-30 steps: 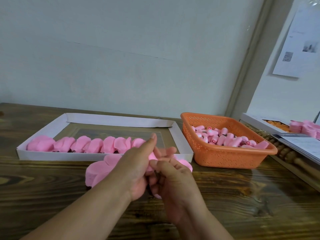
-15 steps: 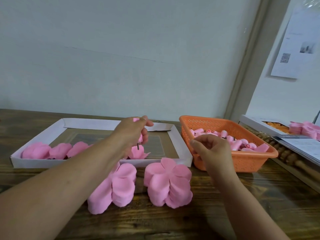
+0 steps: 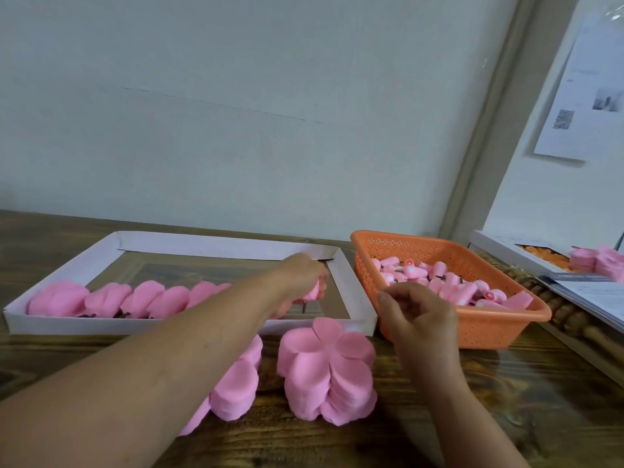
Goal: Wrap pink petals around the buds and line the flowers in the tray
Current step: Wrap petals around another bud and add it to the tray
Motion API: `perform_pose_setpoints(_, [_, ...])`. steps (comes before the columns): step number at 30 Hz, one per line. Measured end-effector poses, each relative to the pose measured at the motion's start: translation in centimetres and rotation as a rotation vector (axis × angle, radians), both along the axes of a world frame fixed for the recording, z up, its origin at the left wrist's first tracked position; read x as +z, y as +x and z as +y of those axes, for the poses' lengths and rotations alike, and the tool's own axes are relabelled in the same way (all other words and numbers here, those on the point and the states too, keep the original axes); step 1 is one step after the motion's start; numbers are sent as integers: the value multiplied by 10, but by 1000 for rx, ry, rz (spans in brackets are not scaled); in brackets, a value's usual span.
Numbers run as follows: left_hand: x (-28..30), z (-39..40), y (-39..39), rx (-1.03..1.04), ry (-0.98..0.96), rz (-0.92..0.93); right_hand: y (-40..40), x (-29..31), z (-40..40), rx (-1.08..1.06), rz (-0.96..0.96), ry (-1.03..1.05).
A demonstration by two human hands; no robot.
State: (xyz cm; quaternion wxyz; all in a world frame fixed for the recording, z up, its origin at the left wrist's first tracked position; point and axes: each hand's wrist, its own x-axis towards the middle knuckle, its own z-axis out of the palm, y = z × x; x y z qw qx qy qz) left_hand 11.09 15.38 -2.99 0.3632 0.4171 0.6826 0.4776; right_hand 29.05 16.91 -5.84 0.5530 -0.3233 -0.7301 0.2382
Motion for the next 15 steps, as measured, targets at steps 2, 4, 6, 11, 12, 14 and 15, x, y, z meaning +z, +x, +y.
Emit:
perform_pose_setpoints(2, [-1, 5, 0, -31, -30, 191, 1, 0, 0, -12, -14, 35])
perform_pose_setpoints(4, [-3, 6, 1, -83, -48, 293, 2, -1, 1, -18, -23, 62])
perform_pose_setpoints(6, [-3, 6, 3, -121, -59, 359, 2, -2, 1, -27, -37, 83])
perform_pose_setpoints(11, [-10, 17, -4, -138, -102, 437, 1, -3, 3, -30, -61, 107])
perform_pose_setpoints(12, [-12, 19, -4, -137, -122, 462, 1, -3, 4, -31, -64, 118])
perform_pose_setpoints(14, [-16, 24, -6, -116, -128, 505, 1, -4, 4, -33, -68, 129])
perform_pose_setpoints(15, [-19, 27, -9, -97, -124, 528, 1, -4, 4, -33, -71, 132])
